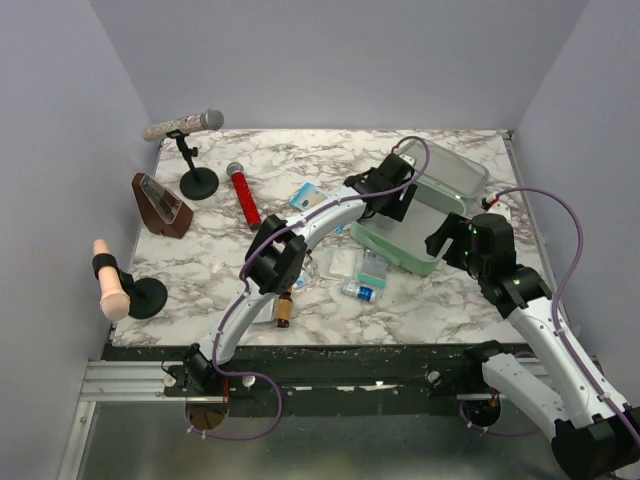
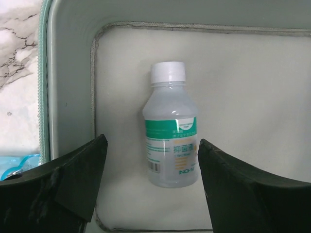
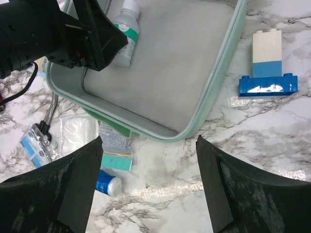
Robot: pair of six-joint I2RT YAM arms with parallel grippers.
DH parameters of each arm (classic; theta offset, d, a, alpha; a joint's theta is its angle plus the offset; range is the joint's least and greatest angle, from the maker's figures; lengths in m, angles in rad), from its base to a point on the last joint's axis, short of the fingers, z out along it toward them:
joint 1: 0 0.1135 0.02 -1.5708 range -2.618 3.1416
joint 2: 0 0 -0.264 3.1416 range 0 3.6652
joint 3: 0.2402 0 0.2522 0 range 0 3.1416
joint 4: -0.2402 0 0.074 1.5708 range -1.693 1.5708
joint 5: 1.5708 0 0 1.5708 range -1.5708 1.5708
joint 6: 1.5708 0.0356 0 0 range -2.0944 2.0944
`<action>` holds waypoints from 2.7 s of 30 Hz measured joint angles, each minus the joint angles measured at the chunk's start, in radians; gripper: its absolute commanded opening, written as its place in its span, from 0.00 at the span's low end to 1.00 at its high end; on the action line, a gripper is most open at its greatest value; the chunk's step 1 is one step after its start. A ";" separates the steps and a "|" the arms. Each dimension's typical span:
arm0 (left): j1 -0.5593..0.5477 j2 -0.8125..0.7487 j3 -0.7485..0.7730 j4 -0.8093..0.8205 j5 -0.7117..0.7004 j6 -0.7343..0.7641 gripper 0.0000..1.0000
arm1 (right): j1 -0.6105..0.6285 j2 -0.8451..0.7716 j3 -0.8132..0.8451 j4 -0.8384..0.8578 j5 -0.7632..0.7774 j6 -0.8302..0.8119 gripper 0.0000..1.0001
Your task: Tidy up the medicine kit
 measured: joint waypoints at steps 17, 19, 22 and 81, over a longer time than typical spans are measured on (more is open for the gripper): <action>0.000 -0.672 -0.562 0.103 -0.158 -0.039 0.99 | 0.000 0.000 -0.024 0.002 -0.023 -0.002 0.86; 0.001 -0.823 -0.716 0.133 -0.228 -0.071 0.99 | 0.000 0.000 -0.032 0.007 -0.034 -0.002 0.86; 0.018 -1.011 -0.917 0.096 -0.315 -0.163 0.94 | 0.000 0.000 -0.050 0.011 -0.051 -0.006 0.86; -0.129 -1.276 -1.579 -0.085 -0.164 -0.511 0.40 | 0.000 0.022 -0.099 0.062 -0.121 -0.024 0.86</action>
